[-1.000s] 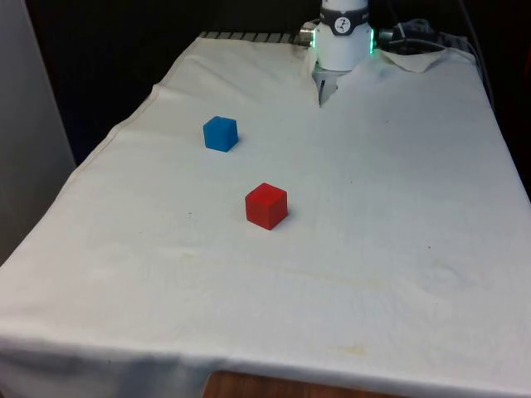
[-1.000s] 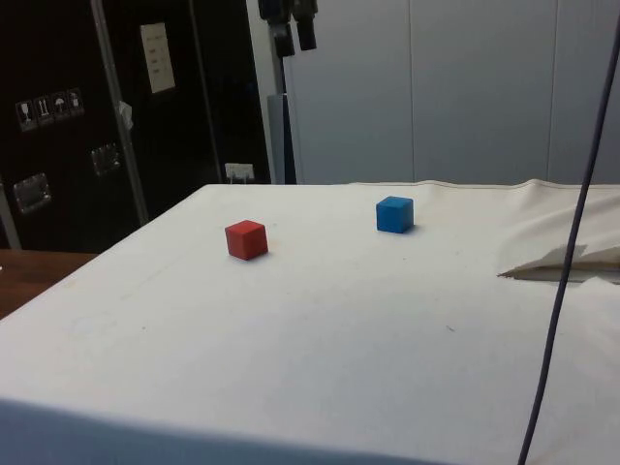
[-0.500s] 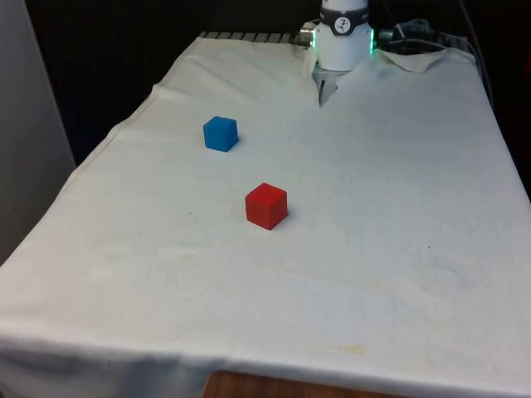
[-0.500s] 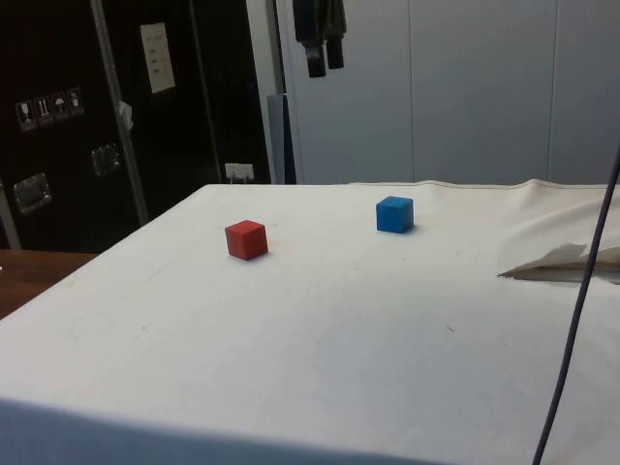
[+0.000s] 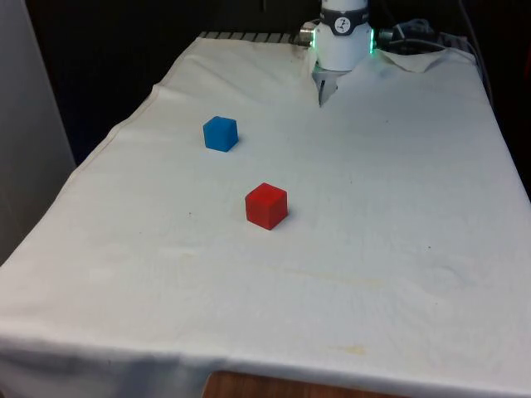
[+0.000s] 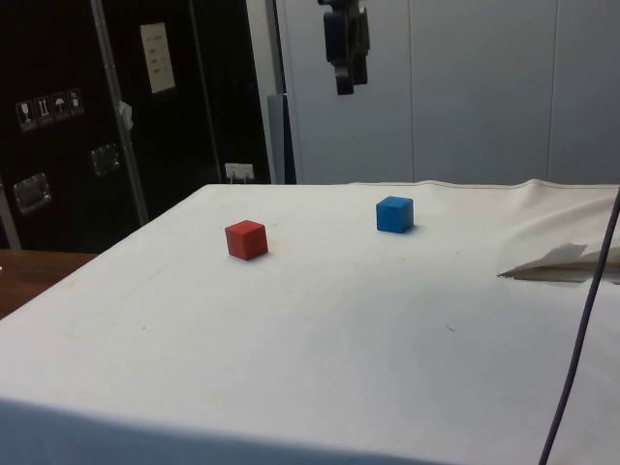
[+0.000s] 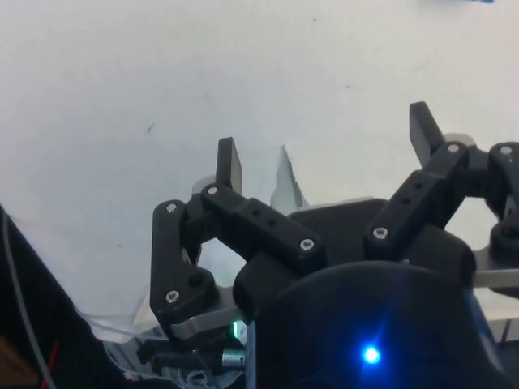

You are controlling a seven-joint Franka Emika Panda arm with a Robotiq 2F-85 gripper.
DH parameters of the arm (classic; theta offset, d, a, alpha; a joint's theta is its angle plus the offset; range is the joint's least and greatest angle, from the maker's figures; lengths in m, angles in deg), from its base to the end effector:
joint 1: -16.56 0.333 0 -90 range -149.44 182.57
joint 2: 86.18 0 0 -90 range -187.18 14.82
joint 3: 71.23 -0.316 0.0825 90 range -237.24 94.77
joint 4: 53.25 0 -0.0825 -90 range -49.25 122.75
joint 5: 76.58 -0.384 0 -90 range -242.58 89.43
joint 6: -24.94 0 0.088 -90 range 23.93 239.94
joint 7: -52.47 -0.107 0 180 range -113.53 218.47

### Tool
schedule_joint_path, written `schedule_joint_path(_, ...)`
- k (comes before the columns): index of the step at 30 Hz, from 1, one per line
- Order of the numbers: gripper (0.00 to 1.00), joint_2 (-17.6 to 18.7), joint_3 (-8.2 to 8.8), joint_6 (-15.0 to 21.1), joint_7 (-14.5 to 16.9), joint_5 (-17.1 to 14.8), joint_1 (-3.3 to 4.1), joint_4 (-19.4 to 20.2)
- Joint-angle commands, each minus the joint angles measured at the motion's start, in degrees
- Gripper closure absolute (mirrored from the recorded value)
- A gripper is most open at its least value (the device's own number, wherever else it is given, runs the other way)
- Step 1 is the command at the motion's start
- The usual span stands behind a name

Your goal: Stack the two cubes.

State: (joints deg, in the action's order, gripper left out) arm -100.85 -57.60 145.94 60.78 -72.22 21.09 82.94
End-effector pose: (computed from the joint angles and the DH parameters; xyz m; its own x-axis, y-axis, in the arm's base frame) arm 0.4514 -0.0776 0.4180 0.9993 0.0338 -0.0154 0.0339 -0.9994 0.0027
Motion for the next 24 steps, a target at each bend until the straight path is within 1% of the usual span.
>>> schedule_joint_path(1,0.00,-0.46,0.23,1.15,0.17,0.69,-0.29,0.92)
schedule_joint_path(5,0.00,-0.57,1.43,2.75,0.97,1.32,-0.34,2.46)
schedule_joint_path(6,0.00,-0.52,2.01,3.61,1.32,1.49,-0.34,3.15)
schedule_joint_path(7,0.00,-0.34,2.18,3.04,1.38,1.03,-0.11,2.92)
schedule_joint_path(8,0.00,-0.40,2.29,4.07,1.49,1.66,-0.40,3.44)
schedule_joint_path(16,0.00,0.80,4.76,7.39,2.41,2.64,-0.46,5.27)
schedule_joint_path(17,0.00,0.52,4.64,6.47,2.52,2.06,-0.17,5.04)
schedule_joint_path(18,0.00,1.03,4.98,7.68,2.35,2.75,-0.46,5.39)
schedule_joint_path(24,0.00,2.69,6.42,10.54,1.89,3.04,-0.57,6.02)
